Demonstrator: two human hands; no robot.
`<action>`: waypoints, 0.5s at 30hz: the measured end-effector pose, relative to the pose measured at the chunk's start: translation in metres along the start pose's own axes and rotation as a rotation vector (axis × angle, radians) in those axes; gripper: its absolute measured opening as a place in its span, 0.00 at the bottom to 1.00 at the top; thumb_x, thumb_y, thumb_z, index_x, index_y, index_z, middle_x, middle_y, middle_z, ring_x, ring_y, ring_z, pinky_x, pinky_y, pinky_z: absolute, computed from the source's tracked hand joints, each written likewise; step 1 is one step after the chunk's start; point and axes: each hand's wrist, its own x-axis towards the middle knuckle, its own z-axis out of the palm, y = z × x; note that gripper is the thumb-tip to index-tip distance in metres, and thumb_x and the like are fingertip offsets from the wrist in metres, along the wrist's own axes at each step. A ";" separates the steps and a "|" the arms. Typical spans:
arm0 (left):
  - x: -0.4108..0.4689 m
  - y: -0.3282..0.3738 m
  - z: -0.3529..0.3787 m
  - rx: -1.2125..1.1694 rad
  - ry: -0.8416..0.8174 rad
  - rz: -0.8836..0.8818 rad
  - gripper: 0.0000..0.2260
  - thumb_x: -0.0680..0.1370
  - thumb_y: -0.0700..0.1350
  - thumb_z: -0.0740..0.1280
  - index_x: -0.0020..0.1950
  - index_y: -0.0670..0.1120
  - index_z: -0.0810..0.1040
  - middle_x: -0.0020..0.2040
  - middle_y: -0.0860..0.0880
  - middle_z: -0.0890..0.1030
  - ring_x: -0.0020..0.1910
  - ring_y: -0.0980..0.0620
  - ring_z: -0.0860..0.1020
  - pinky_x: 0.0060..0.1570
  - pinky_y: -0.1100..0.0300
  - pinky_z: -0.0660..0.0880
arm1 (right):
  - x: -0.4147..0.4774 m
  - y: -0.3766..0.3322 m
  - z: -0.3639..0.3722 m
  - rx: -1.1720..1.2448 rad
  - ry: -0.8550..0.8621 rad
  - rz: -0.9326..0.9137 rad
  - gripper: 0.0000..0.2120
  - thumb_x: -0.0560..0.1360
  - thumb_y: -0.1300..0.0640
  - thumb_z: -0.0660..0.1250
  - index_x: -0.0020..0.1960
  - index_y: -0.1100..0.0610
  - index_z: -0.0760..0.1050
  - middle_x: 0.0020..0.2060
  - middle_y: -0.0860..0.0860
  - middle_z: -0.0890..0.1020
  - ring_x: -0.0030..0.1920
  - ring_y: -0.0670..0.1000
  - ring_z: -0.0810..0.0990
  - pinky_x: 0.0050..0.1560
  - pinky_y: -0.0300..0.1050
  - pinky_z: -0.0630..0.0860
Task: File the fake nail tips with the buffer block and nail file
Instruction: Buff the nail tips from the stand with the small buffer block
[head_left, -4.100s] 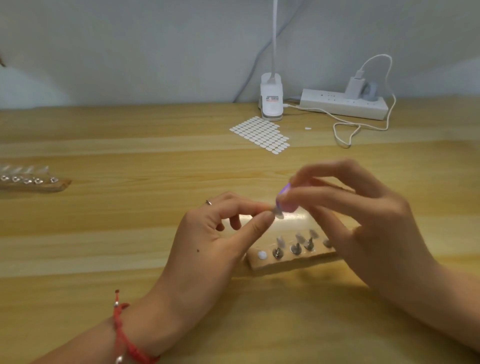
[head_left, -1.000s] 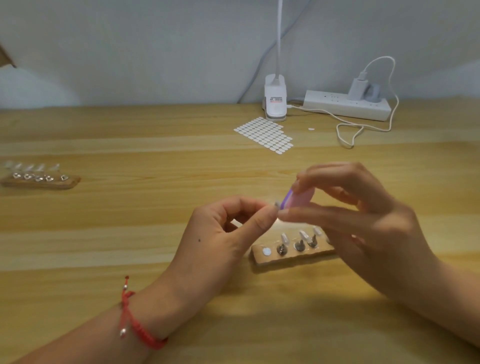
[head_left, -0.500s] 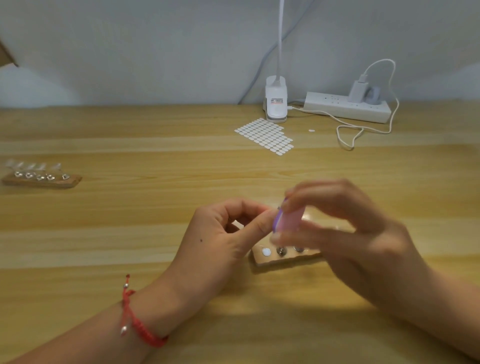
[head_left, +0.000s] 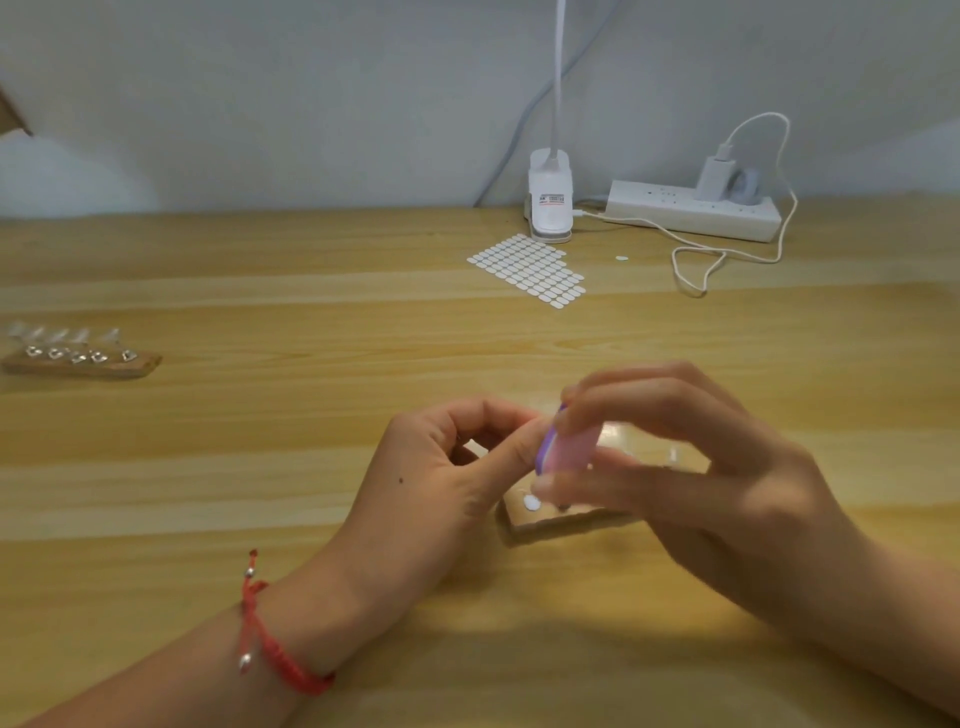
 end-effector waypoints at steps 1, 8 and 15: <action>0.000 0.000 0.000 -0.001 0.009 -0.002 0.11 0.65 0.60 0.74 0.40 0.54 0.85 0.38 0.46 0.83 0.35 0.52 0.74 0.35 0.65 0.70 | 0.000 0.000 0.000 -0.002 0.009 0.024 0.14 0.81 0.65 0.59 0.54 0.55 0.82 0.52 0.55 0.79 0.57 0.58 0.79 0.58 0.49 0.77; 0.001 0.000 -0.001 -0.013 0.049 -0.022 0.11 0.64 0.60 0.74 0.39 0.54 0.85 0.37 0.47 0.83 0.36 0.51 0.73 0.35 0.66 0.69 | 0.000 0.000 0.002 -0.013 0.024 0.051 0.13 0.82 0.65 0.60 0.57 0.54 0.81 0.54 0.52 0.78 0.58 0.57 0.78 0.58 0.52 0.76; 0.001 0.006 -0.001 -0.013 0.058 -0.015 0.08 0.65 0.59 0.72 0.35 0.56 0.84 0.28 0.58 0.78 0.29 0.64 0.70 0.31 0.76 0.65 | 0.002 0.009 -0.002 -0.002 0.081 0.124 0.13 0.77 0.65 0.64 0.57 0.53 0.79 0.53 0.56 0.78 0.57 0.57 0.79 0.62 0.48 0.77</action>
